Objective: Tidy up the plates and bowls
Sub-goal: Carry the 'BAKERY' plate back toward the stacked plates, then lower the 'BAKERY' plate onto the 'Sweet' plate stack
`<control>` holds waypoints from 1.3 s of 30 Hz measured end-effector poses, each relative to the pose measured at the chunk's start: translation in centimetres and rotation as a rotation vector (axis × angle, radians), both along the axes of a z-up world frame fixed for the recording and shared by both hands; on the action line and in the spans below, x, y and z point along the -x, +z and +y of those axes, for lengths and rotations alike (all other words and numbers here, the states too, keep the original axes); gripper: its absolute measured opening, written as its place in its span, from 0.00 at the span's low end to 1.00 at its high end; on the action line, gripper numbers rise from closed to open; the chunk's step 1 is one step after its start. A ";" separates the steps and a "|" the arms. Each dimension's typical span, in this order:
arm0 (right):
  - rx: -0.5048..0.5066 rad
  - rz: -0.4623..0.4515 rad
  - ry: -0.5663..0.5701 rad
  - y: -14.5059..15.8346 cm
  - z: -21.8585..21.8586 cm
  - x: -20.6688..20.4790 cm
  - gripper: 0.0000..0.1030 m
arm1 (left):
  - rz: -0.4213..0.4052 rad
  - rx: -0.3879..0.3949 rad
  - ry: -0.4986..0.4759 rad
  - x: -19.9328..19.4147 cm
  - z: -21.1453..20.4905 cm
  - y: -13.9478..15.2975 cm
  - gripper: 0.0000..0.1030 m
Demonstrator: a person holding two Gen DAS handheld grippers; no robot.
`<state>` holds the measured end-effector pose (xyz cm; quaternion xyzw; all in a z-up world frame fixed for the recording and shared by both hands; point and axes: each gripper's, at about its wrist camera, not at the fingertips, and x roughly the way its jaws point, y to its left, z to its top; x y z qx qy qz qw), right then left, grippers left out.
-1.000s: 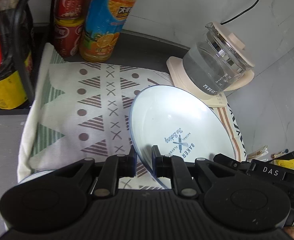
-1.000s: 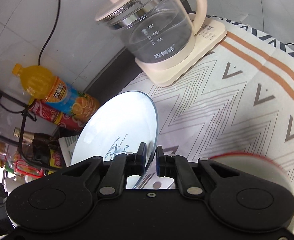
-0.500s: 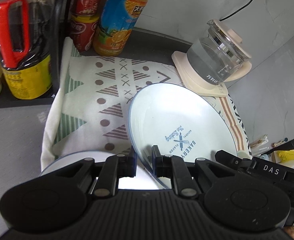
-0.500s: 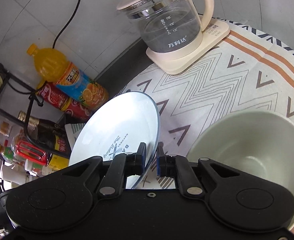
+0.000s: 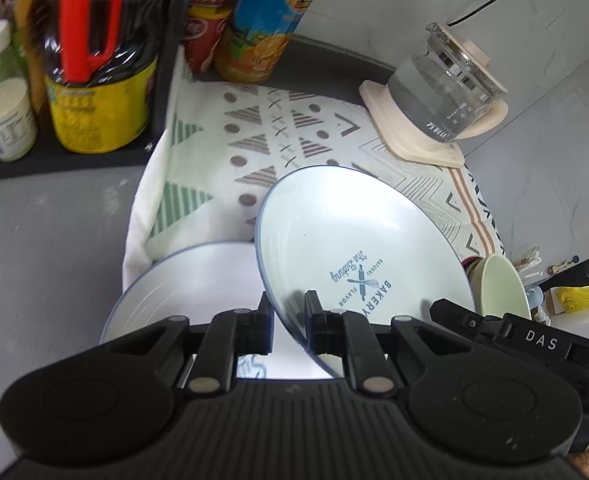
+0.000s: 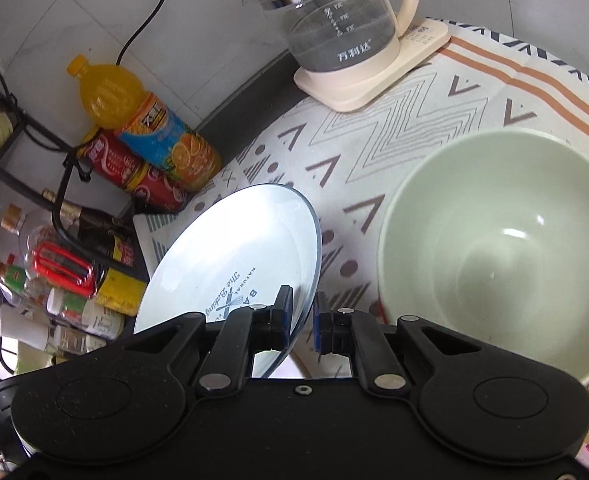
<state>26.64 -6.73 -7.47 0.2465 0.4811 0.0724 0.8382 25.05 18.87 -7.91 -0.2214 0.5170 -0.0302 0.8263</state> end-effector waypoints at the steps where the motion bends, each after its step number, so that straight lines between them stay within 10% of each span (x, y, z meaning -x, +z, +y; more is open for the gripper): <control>1: 0.001 0.002 0.004 -0.1 0.2 0.3 0.10 | 0.001 0.000 -0.001 0.4 0.2 -0.1 0.13; 39: 0.169 0.034 0.136 -1.8 4.7 5.7 0.10 | 0.140 0.031 0.007 5.0 2.0 -4.1 0.18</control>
